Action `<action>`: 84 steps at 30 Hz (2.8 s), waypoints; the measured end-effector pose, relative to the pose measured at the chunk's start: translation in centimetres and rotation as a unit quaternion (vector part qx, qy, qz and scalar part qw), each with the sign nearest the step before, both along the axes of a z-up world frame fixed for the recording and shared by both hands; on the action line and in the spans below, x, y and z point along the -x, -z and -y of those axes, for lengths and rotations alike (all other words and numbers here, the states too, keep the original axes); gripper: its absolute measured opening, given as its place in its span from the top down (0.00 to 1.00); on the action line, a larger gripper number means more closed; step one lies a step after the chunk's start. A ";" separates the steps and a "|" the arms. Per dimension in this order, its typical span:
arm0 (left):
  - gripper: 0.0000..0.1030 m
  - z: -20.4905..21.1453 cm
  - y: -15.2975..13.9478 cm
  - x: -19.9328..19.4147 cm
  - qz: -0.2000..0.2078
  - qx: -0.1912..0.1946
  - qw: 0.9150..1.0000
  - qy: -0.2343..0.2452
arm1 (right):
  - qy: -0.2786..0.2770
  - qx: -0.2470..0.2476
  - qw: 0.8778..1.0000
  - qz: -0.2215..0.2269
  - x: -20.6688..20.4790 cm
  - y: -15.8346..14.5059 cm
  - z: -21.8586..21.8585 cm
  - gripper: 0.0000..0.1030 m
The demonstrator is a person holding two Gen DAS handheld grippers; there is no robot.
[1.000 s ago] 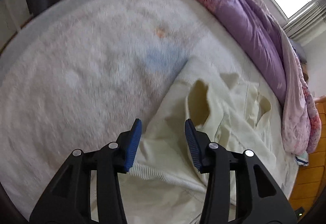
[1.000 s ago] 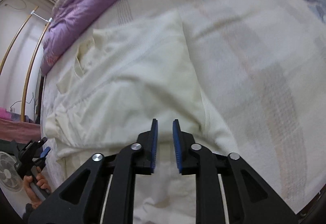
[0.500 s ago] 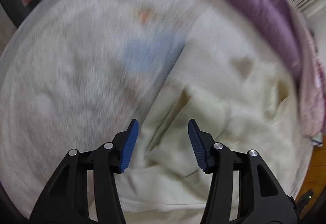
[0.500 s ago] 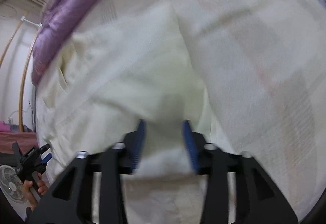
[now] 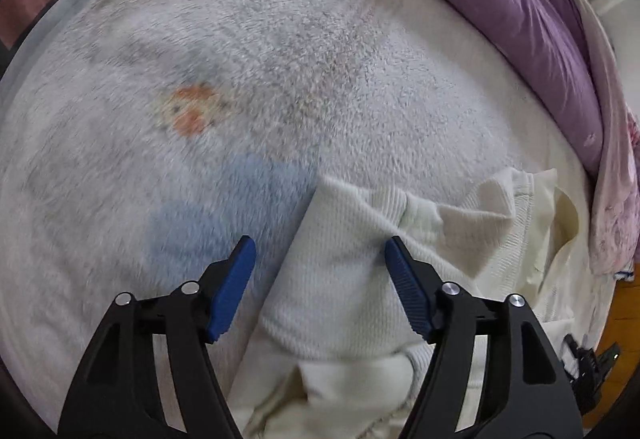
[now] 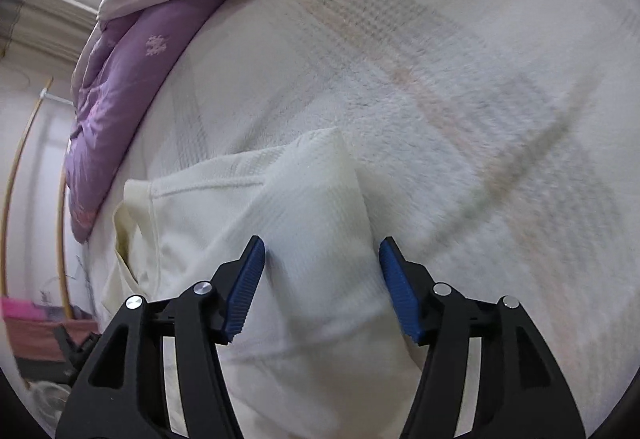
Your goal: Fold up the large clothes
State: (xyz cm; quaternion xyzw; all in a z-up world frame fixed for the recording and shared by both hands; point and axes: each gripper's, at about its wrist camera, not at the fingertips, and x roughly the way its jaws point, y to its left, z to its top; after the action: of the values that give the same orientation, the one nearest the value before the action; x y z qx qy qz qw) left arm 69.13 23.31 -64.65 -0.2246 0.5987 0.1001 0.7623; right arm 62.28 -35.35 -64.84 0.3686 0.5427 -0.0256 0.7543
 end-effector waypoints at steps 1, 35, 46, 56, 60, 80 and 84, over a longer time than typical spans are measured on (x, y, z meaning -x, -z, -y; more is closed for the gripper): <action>0.29 0.0 0.3 -0.3 -0.003 -0.001 1.000 0.003 | 0.002 -0.010 1.000 0.002 -0.4 0.3 0.0 0.38; 0.94 -2.0 -12.8 31.5 0.034 0.021 0.999 -0.032 | -0.083 -0.002 0.996 0.038 28.0 -13.1 -2.3 0.86; 0.42 -2.9 -8.8 43.4 0.020 0.112 0.973 -0.200 | 0.104 -0.101 0.988 -0.046 39.1 -6.9 -1.5 0.43; 0.31 -0.5 -7.2 40.3 0.045 0.130 0.980 -0.141 | 0.175 -0.148 0.973 -0.012 38.9 -4.4 -3.1 0.40; 0.31 -0.7 -6.1 39.4 0.033 0.135 0.979 -0.151 | 0.178 -0.143 0.973 -0.016 38.5 -3.7 -3.6 0.40; 0.28 -1.9 -8.1 43.5 0.123 0.301 0.920 -0.220 | 0.156 -0.141 0.978 -0.013 38.2 -4.2 -4.8 0.40; 0.27 -1.4 -7.1 41.9 0.106 0.288 0.927 -0.216 | 0.153 -0.143 0.978 -0.022 37.7 -3.5 -5.1 0.40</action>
State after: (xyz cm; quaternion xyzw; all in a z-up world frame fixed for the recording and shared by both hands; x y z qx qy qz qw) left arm 27.18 24.67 -57.52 -0.5678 0.4546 0.0610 0.6835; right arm 24.54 -30.30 -61.34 0.5504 0.4945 -0.0710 0.6690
